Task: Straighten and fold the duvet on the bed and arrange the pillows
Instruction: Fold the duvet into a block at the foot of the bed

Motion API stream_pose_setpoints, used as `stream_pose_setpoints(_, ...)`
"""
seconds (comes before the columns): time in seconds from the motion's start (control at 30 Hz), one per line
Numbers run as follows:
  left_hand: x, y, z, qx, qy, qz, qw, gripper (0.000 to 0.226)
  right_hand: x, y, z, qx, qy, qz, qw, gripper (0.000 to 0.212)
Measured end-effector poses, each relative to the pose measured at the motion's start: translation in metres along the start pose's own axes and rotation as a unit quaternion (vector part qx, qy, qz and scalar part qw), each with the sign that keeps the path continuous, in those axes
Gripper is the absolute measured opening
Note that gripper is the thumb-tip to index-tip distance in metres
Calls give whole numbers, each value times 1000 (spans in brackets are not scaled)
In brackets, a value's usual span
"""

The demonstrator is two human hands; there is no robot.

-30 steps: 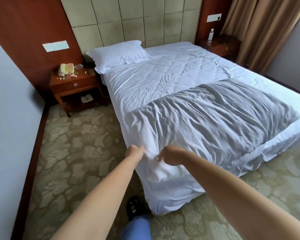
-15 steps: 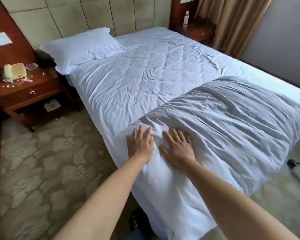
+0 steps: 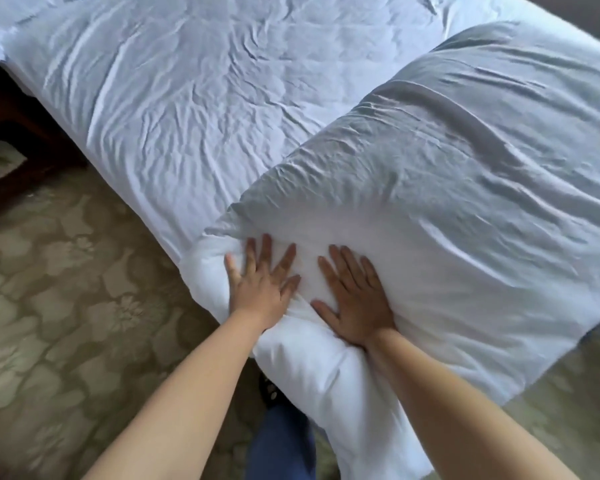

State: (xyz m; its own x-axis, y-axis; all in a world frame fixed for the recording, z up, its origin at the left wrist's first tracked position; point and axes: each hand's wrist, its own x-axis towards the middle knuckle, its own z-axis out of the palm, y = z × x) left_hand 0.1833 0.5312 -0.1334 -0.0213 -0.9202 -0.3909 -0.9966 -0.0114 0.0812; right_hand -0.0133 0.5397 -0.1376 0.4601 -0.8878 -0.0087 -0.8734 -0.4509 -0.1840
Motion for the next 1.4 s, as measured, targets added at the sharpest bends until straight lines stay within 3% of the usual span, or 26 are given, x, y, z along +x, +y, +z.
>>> stream_pose_setpoints(0.17, -11, 8, -34, -12, -51, -28, 998, 55, -7, -7, -22, 19, -78, -2, 997, 80)
stream_pose_setpoints(0.33, -65, 48, -48, -85, -74, -112, 987, 53, -88, -25, -45, 57, -114, -57, 990, 88)
stream_pose_setpoints(0.47, -128, 88, -35, -53, -97, -108, 988, 53, -146, -14, -62, 9, -235, -127, 964, 101)
stream_pose_setpoints(0.57, -170, 116, -19, -26, -93, -112, 989, 53, -148, 4, -90, -33, -185, -132, 973, 94)
stream_pose_setpoints(0.7, -190, 146, -15, -79, -49, -170, 981, 54, -132, 50, -120, -76, -97, -89, 988, 78)
stream_pose_setpoints(0.8, -187, 167, -6, -96, -8, -206, 974, 54, -127, 80, -113, -50, -128, -33, 990, 80)
stream_pose_setpoints(0.9, -184, 178, 14, -101, -64, -214, 969, 54, -136, 85, -96, -43, -200, -11, 979, 84)
stream_pose_setpoints(0.97, -178, 176, 13, -115, -66, -233, 963, 54, -125, 84, -99, -67, -176, -35, 981, 73)
stream_pose_setpoints(1.03, -166, 173, 1, -115, 16, -256, 960, 50, -98, 81, -113, -101, -86, -84, 988, 50)
stream_pose_setpoints(1.1, -148, 169, -17, -120, 101, -272, 949, 47, -65, 80, -125, -131, -18, -126, 983, 40)
stream_pose_setpoints(1.27, -83, 157, -44, -168, 133, -232, 949, 54, -1, 88, -125, -114, -64, -93, 987, 71)
stream_pose_setpoints(1.4, -52, 147, -17, -120, 129, -215, 961, 56, -1, 105, -85, -125, -88, -73, 985, 76)
